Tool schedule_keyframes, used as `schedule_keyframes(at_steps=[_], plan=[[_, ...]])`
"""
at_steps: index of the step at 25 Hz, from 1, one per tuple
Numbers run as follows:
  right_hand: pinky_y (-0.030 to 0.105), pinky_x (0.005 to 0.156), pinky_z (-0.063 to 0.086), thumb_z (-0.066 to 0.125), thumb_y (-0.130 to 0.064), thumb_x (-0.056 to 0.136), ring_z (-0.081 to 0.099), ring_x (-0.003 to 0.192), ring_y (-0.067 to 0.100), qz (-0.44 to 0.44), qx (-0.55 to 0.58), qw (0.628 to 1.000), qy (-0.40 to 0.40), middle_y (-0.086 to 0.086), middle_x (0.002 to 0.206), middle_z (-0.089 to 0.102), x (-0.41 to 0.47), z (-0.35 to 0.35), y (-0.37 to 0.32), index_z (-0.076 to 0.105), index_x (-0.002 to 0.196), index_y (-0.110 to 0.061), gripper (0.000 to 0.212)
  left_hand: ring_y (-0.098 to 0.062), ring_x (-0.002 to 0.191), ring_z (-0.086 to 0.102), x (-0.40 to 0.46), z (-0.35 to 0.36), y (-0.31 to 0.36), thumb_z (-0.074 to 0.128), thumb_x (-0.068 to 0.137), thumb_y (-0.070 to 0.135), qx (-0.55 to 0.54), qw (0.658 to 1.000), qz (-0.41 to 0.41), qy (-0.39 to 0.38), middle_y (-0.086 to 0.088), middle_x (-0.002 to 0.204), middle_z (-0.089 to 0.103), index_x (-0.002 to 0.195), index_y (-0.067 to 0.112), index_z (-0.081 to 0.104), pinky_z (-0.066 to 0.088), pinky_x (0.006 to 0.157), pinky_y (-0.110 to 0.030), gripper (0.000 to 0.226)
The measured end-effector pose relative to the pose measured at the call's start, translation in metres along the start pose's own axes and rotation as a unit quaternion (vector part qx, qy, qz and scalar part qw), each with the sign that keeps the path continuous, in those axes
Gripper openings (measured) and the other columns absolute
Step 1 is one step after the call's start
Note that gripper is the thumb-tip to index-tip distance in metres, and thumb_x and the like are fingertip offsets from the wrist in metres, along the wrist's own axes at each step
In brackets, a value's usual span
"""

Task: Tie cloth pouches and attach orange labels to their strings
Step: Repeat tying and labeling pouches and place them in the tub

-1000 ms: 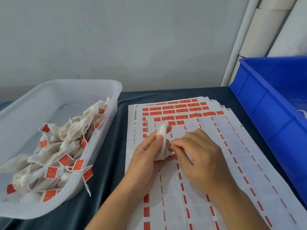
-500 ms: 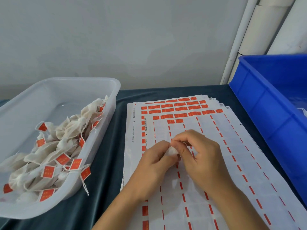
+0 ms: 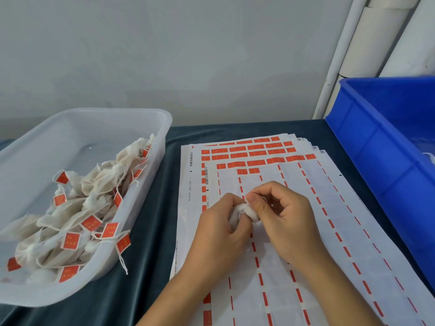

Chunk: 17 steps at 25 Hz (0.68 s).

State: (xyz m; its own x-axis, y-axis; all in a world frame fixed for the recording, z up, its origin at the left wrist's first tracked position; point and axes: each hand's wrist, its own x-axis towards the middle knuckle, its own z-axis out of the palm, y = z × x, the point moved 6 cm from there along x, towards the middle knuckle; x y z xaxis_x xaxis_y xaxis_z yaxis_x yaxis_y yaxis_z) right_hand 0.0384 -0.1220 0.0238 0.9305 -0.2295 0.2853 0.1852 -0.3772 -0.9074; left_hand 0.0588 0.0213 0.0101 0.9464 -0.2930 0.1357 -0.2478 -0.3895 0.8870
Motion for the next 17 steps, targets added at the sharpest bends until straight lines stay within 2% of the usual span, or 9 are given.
schedule_keyframes(at_steps=[4, 7, 10, 15, 17], plan=[[0.012, 0.065, 0.056, 0.068, -0.043, 0.089, 0.073, 0.085, 0.003, 0.063, 0.089, 0.994, -0.001, -0.018, 0.086, 0.075, 0.002, -0.002, 0.009, 0.075, 0.090, -0.034, 0.011, -0.009, 0.085, 0.066, 0.000, -0.001, 0.003, 0.059, 0.105, 0.030, -0.007, 1.000, 0.014, 0.011, 0.019, 0.090, 0.069, 0.095, 0.038, 0.065, 0.052, 0.067, -0.015, 0.015], [0.018, 0.064, 0.059, 0.071, -0.036, 0.088, 0.076, 0.081, 0.011, 0.098, 0.151, 0.983, -0.030, -0.009, 0.086, 0.077, 0.001, 0.003, 0.011, 0.078, 0.092, -0.028, 0.012, -0.013, 0.088, 0.070, 0.000, -0.005, 0.006, 0.061, 0.105, 0.029, -0.069, 0.997, 0.017, 0.027, 0.015, 0.091, 0.072, 0.094, 0.040, 0.066, 0.058, 0.071, -0.021, 0.016], [0.018, 0.066, 0.059, 0.072, -0.027, 0.094, 0.074, 0.081, 0.010, 0.074, 0.107, 0.991, -0.040, -0.010, 0.085, 0.076, 0.001, 0.007, 0.009, 0.076, 0.094, -0.026, 0.004, -0.016, 0.090, 0.074, 0.000, -0.007, 0.002, 0.064, 0.104, 0.031, -0.113, 0.992, -0.010, 0.057, 0.010, 0.091, 0.075, 0.093, 0.036, 0.067, 0.062, 0.078, -0.028, 0.012], [0.020, 0.073, 0.060, 0.068, -0.030, 0.096, 0.073, 0.085, 0.006, 0.037, 0.042, 0.996, -0.063, -0.016, 0.087, 0.074, -0.001, 0.011, 0.005, 0.074, 0.098, -0.031, 0.006, -0.016, 0.090, 0.076, 0.005, -0.011, -0.005, 0.066, 0.103, 0.025, -0.179, 0.981, -0.043, 0.068, 0.003, 0.093, 0.077, 0.098, 0.022, 0.073, 0.060, 0.073, -0.021, 0.009], [0.014, 0.074, 0.057, 0.065, -0.034, 0.096, 0.071, 0.087, 0.001, 0.019, 0.019, 0.997, -0.068, -0.022, 0.089, 0.073, -0.002, 0.013, 0.002, 0.072, 0.099, -0.034, 0.008, -0.015, 0.089, 0.077, 0.006, -0.013, -0.005, 0.066, 0.102, 0.025, -0.190, 0.978, -0.052, 0.069, 0.002, 0.092, 0.078, 0.097, 0.021, 0.074, 0.058, 0.071, -0.017, 0.010]])
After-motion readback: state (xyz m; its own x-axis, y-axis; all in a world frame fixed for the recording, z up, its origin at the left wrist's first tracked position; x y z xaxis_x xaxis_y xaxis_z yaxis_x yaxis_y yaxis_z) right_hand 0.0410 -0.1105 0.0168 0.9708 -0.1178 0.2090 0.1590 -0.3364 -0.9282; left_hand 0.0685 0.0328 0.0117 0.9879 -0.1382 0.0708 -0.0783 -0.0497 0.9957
